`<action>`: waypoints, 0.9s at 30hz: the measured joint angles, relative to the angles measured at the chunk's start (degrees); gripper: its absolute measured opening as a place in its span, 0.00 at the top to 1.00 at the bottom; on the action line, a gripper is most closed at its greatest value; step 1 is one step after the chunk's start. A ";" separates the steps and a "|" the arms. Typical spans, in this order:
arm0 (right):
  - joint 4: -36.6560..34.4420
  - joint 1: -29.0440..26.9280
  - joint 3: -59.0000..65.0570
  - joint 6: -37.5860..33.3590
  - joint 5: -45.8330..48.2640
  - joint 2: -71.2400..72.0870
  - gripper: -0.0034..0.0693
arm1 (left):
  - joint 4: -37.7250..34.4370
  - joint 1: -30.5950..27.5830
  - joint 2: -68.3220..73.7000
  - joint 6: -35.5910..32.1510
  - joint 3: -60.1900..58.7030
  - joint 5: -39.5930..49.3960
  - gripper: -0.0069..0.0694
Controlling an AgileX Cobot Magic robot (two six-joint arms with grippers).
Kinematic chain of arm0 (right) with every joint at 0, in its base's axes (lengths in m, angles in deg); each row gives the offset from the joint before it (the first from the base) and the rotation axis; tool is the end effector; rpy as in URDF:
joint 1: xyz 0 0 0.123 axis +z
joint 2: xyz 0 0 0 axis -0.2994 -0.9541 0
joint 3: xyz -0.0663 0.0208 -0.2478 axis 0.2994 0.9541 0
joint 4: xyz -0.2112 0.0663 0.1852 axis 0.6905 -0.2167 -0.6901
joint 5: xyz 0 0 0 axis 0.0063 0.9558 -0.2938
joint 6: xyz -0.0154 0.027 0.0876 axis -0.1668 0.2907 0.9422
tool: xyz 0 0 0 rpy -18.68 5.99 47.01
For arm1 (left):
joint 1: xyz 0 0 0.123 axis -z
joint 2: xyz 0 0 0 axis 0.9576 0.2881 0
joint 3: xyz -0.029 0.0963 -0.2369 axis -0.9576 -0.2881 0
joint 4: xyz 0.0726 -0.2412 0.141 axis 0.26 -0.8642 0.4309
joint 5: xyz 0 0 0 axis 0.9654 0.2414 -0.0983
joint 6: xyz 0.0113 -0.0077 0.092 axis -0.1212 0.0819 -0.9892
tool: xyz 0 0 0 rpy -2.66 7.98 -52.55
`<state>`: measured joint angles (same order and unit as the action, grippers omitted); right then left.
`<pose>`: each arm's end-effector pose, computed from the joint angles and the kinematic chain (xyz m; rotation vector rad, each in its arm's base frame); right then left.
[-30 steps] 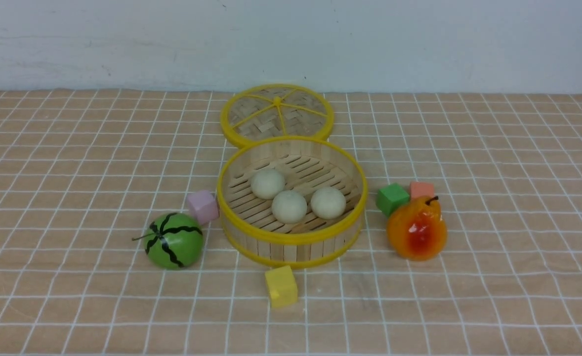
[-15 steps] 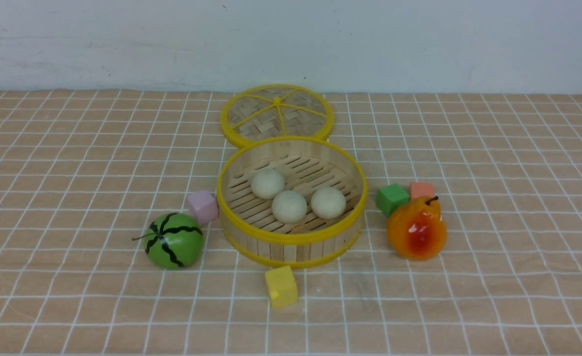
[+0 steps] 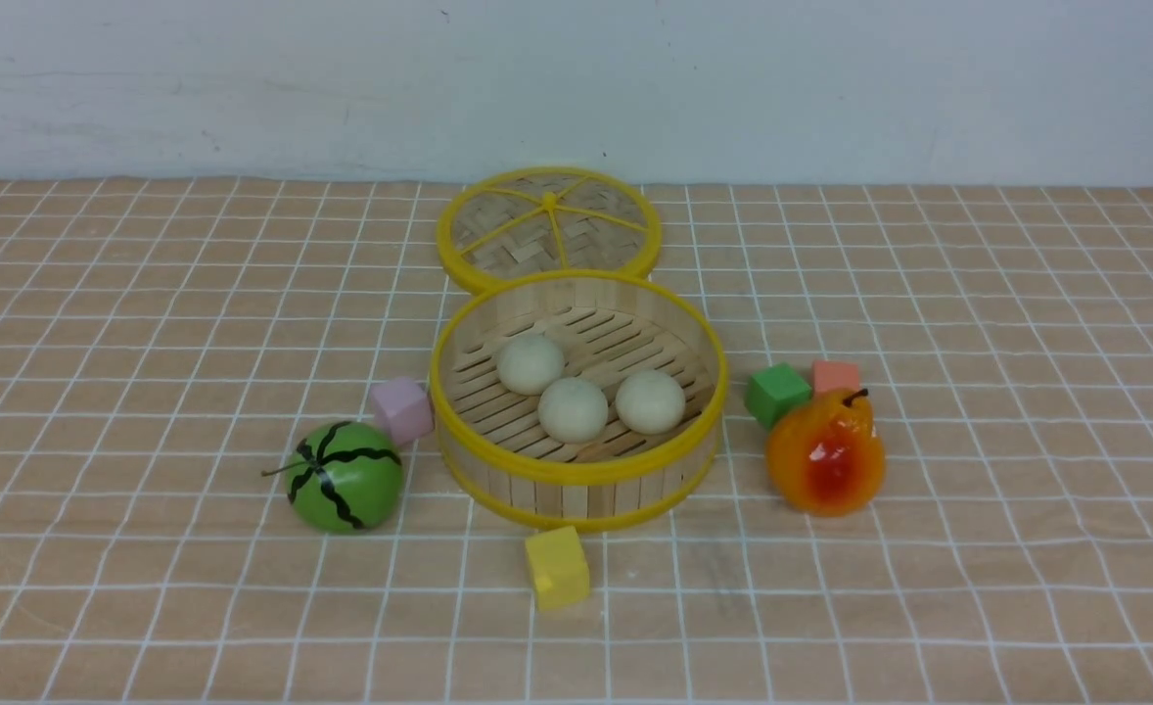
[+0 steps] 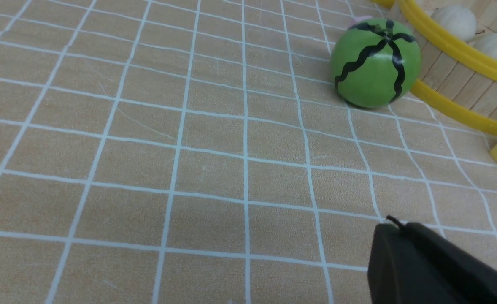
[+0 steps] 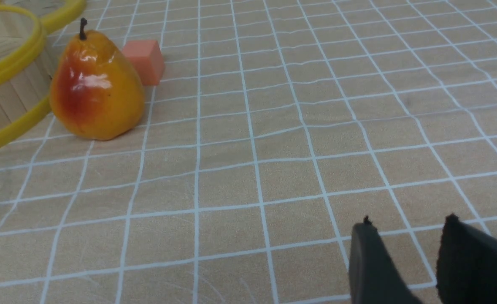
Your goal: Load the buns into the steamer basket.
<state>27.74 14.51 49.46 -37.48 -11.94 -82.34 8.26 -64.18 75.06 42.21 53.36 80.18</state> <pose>0.1191 -0.0084 0.1723 0.1615 1.8696 0.0128 0.1183 -0.0177 0.1678 -0.1311 1.8952 -0.2913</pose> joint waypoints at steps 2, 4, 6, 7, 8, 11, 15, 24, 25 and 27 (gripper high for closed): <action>0.00 0.00 0.00 0.00 0.00 0.00 0.62 | 0.00 0.00 0.00 0.00 0.00 0.00 0.93; 0.00 0.00 0.00 0.00 0.00 0.00 0.62 | 0.00 0.00 0.00 0.00 0.00 0.00 0.93; 0.00 0.00 0.00 0.00 0.00 0.00 0.62 | 0.00 0.00 0.00 0.00 0.00 0.00 0.93; 0.00 0.00 0.00 0.00 0.00 0.00 0.62 | 0.00 0.00 0.00 0.00 0.00 0.00 0.93; 0.00 0.00 0.00 0.00 0.00 0.00 0.62 | 0.00 0.00 0.00 0.00 0.00 0.00 0.93; 0.00 0.00 0.00 0.00 0.00 0.00 0.62 | -0.05 0.00 0.00 0.00 0.00 0.00 0.92; 0.00 0.00 0.00 0.00 0.00 0.00 0.62 | -0.05 -0.05 0.00 0.00 0.00 0.00 0.92; 0.00 0.00 0.00 0.00 0.00 0.00 0.62 | -0.05 -0.09 0.00 0.00 0.00 -0.04 0.91; 0.00 0.00 0.00 0.00 0.00 0.00 0.62 | -0.05 -0.09 0.00 0.00 0.00 -0.04 0.91; 0.00 0.00 0.00 0.00 0.00 0.00 0.62 | -0.05 -0.09 0.00 0.00 0.00 -0.04 0.91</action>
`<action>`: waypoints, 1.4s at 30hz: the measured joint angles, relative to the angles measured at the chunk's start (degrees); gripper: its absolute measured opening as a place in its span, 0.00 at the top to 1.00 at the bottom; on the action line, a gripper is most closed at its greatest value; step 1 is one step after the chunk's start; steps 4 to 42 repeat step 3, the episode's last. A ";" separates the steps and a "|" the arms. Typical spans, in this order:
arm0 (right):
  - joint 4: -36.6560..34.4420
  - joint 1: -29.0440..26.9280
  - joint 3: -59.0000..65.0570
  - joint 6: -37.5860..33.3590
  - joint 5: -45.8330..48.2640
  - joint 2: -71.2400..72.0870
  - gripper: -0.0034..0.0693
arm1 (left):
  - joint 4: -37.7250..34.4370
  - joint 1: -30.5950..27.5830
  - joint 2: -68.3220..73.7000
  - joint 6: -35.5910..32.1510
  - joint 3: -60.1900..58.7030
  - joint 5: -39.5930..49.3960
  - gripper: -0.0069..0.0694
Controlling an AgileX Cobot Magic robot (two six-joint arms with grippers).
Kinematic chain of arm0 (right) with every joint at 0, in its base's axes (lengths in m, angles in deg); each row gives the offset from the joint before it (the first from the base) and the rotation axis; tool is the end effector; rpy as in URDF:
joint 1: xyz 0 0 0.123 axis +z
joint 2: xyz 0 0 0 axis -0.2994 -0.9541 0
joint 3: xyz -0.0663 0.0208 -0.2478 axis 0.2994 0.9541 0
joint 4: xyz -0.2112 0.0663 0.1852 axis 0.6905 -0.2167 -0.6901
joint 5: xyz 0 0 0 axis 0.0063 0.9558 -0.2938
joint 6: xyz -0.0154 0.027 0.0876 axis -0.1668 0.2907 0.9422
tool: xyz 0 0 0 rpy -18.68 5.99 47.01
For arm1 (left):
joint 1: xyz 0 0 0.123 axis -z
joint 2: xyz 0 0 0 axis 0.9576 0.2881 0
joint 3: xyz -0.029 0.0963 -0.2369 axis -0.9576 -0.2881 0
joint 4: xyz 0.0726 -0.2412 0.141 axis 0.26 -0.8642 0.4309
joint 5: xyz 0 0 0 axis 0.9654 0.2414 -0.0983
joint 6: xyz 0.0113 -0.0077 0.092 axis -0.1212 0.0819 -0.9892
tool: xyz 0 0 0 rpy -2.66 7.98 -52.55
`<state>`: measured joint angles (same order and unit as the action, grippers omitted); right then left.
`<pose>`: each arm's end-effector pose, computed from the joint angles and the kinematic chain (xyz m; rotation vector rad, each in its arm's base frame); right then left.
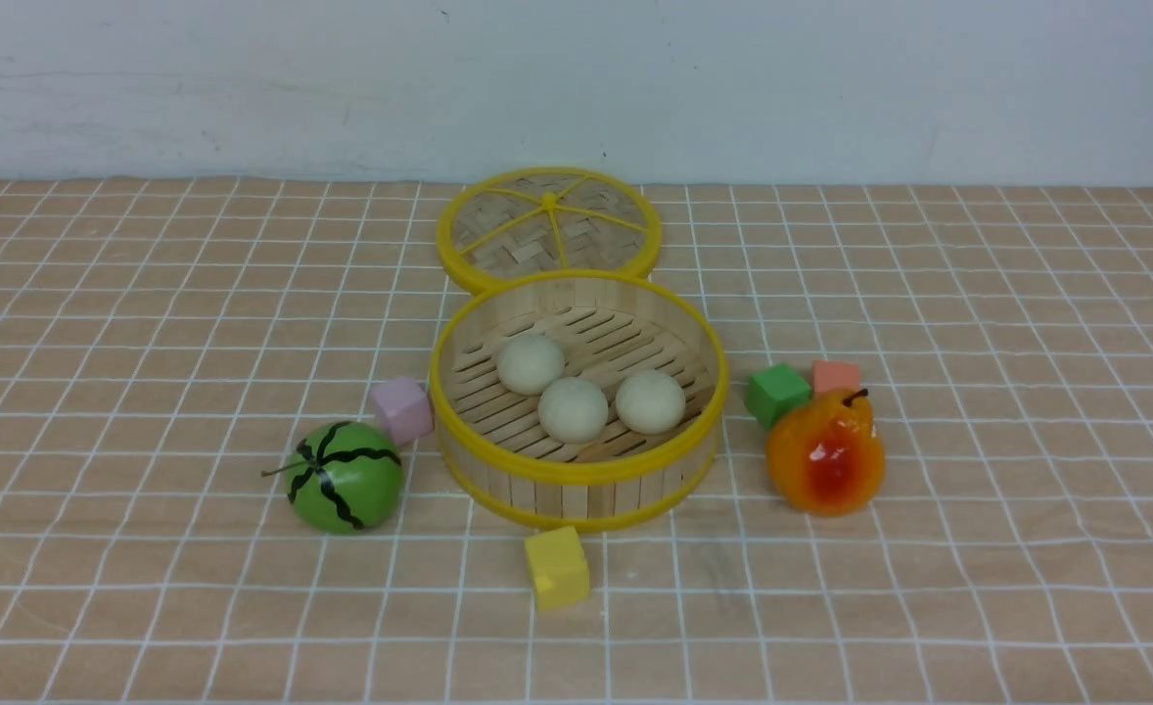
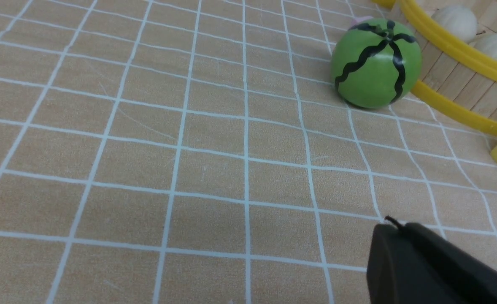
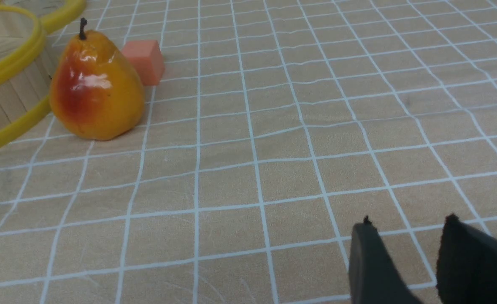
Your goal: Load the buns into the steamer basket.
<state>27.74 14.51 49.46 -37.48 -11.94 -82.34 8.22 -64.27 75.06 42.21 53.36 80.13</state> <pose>0.1191 -0.0084 0.1723 0.1615 1.8696 0.0128 0.1184 -0.0175 0.1678 -0.1329 1.8942 -0.2911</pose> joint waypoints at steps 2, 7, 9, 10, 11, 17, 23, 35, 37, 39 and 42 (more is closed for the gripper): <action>0.00 0.00 0.00 0.00 0.00 0.00 0.62 | 0.00 0.00 0.00 0.00 0.00 0.00 0.90; 0.00 0.00 0.00 0.00 0.00 0.00 0.62 | 0.00 0.00 0.00 0.00 0.00 0.00 0.90; 0.00 0.00 0.00 0.00 0.00 0.00 0.62 | 0.00 0.00 0.00 0.00 0.00 0.00 0.90; 0.00 0.00 0.00 0.00 0.00 0.00 0.62 | 0.00 0.00 0.00 0.00 0.00 0.00 0.90; 0.00 0.00 0.00 0.00 0.00 0.00 0.62 | 0.00 0.00 0.00 0.00 0.00 0.00 0.90; 0.00 0.00 0.00 0.00 0.00 0.00 0.62 | 0.00 0.00 0.00 0.00 0.00 0.00 0.90; 0.00 0.00 0.00 0.00 0.00 0.00 0.62 | 0.00 0.00 0.00 0.00 0.00 0.00 0.90; 0.00 0.00 0.00 0.00 0.00 0.00 0.62 | 0.00 0.00 0.00 0.00 0.00 0.00 0.90; 0.00 0.00 0.00 0.00 0.00 0.00 0.62 | 0.00 0.00 0.00 0.00 0.00 0.00 0.90; 0.00 0.00 0.00 0.00 0.00 0.00 0.62 | 0.00 0.00 0.00 0.00 0.00 0.00 0.90; 0.00 0.00 0.00 0.00 0.00 0.00 0.62 | 0.00 0.00 0.00 0.00 0.00 0.00 0.90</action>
